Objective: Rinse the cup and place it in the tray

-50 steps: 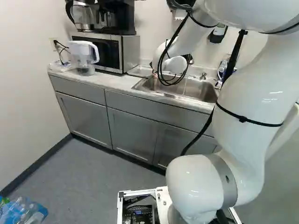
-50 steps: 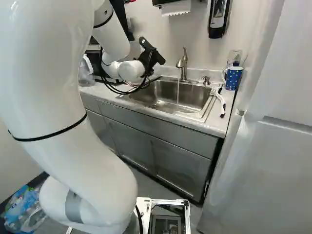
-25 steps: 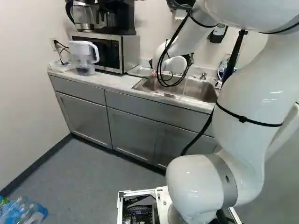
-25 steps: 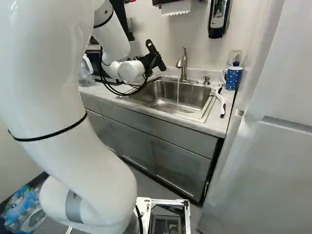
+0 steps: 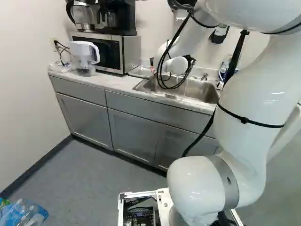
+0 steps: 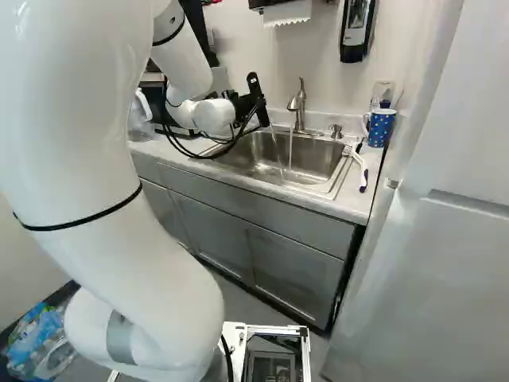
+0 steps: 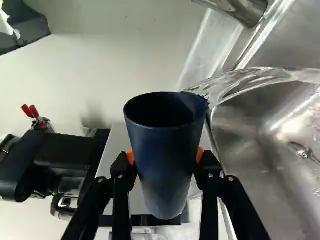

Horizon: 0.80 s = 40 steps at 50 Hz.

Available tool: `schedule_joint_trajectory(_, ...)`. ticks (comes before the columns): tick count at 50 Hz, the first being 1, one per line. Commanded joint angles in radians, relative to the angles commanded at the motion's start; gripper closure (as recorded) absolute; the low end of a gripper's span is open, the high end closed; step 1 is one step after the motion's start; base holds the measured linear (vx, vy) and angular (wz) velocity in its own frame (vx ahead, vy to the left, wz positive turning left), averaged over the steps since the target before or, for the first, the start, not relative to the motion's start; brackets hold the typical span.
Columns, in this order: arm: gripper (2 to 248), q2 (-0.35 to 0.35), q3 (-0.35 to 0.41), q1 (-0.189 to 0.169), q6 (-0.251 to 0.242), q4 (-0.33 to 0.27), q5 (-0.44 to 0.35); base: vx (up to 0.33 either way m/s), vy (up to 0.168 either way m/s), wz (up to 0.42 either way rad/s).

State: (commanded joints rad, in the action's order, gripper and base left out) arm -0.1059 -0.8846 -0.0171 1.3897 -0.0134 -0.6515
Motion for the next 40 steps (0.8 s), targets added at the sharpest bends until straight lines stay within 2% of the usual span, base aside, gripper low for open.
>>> schedule_joint_trajectory(40,125,0.000,0.000,0.000,0.420,0.000,0.000,0.000,0.000,0.000)
